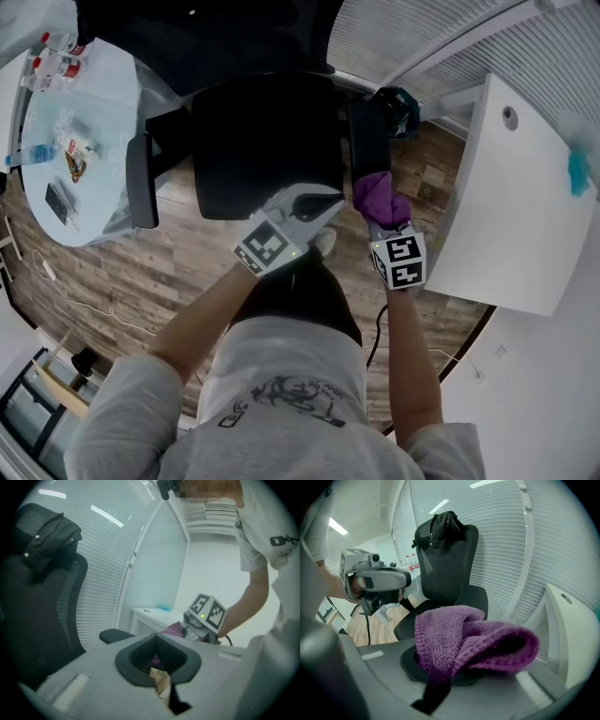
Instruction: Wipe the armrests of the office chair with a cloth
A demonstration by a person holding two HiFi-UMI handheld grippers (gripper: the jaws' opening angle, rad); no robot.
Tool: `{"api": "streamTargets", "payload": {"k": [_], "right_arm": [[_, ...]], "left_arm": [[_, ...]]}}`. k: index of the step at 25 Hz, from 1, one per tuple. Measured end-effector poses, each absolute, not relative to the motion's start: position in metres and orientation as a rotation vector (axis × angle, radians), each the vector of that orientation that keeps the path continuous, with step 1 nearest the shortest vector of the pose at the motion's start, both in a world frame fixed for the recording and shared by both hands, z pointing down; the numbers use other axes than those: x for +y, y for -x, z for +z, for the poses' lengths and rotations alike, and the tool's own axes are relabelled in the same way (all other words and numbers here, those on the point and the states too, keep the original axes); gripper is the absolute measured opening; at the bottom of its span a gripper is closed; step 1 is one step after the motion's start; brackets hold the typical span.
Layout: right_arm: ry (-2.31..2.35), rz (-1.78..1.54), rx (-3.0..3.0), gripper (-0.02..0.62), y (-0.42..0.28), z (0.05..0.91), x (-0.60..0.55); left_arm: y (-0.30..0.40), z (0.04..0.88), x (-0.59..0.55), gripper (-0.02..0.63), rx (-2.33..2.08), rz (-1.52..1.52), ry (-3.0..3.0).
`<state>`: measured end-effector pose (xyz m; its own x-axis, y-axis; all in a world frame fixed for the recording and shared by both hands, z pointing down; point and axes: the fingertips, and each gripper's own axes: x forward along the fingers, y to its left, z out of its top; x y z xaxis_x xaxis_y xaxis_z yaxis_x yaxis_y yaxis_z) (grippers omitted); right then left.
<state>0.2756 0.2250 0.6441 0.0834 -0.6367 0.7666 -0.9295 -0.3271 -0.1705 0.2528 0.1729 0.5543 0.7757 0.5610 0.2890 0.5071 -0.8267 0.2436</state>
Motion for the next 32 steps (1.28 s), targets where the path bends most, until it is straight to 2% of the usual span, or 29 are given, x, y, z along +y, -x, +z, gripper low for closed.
{"api": "streamTargets", "payload": {"k": [18,32], "right_arm": [[-2.014,1.087,-1.535,0.032,-0.391,0.661,0.116],[-2.022,1.066,-1.494,0.032,-0.409,0.661,0.096]], "left_arm": [[-0.25,0.562,0.161,0.002,0.813,0.545,-2.796],[-0.242,0.562,0.159,0.002,0.792,0.556,-2.799]]}}
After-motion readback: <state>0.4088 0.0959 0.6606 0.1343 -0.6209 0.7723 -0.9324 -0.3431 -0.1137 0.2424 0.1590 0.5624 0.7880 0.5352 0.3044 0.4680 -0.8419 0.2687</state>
